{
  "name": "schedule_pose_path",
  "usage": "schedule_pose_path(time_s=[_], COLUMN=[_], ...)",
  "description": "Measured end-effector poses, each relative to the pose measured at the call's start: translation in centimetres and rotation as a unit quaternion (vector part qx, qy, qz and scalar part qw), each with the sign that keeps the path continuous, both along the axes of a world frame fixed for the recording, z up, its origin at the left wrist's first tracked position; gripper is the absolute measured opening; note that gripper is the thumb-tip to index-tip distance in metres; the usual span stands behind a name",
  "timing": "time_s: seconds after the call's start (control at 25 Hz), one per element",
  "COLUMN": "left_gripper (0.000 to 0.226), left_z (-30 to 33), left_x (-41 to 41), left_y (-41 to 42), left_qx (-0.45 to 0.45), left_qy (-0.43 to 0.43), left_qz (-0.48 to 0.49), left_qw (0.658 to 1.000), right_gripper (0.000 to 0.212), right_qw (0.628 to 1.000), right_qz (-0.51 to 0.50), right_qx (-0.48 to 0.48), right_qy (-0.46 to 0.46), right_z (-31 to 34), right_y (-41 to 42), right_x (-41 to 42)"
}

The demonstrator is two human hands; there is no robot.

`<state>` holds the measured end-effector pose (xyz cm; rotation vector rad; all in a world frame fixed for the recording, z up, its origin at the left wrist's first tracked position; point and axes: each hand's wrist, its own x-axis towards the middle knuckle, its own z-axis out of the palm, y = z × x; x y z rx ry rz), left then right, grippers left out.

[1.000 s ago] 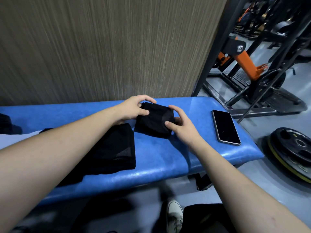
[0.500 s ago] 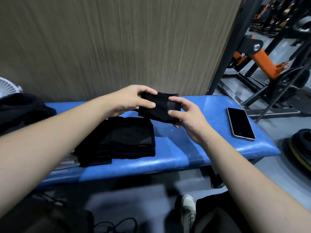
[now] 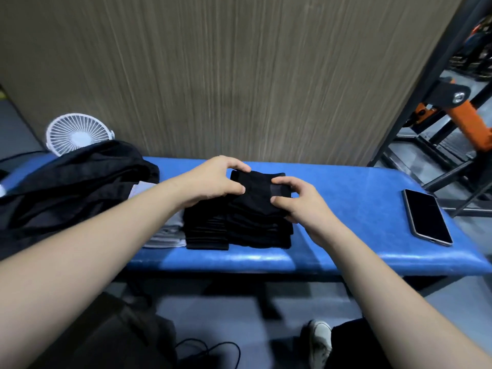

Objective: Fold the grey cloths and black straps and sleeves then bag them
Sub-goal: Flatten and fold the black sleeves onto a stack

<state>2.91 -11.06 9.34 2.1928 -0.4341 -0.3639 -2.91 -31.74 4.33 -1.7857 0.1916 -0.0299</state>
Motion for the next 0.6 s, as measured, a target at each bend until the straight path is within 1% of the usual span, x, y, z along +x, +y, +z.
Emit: schedule_pose_path(time_s=[0.08,0.12,0.2,0.28,0.36,0.48,0.6], left_gripper=[0.038,0.038,0.036,0.035,0.038,0.043,0.045], left_z=[-0.9,-1.6,-2.8,-3.9,-4.5,-5.0,-5.8], left_x=[0.1,0.3,0.6,1.1,1.3,1.3,0.9], left_y=[0.1,0.1,0.0,0.1,0.3,0.3,-0.6], left_qx=[0.043,0.075,0.144,0.211,0.245,0.240,0.255], left_qy=[-0.044,-0.078,-0.137,-0.185,-0.209,-0.208,-0.214], left_qz=[-0.020,-0.037,-0.062,-0.077,-0.096,-0.107,-0.116], left_qw=[0.998,0.993,0.978,0.957,0.942,0.942,0.936], right_gripper=[0.037,0.037,0.038,0.038,0.038,0.037,0.037], right_qw=[0.997,0.991,0.969,0.953,0.955,0.967,0.969], right_qz=[0.002,0.007,0.027,0.035,0.025,0.011,0.004], right_qx=[-0.072,-0.129,-0.244,-0.301,-0.295,-0.254,-0.248], right_qy=[-0.014,-0.022,-0.027,-0.028,-0.019,0.001,0.021], right_z=[-0.8,-1.3,-2.3,-3.1,-3.3,-3.1,-3.1], right_y=[0.2,0.2,0.2,0.2,-0.2,-0.7,-1.0], right_x=[0.4,0.7,1.1,1.3,1.5,1.4,1.3])
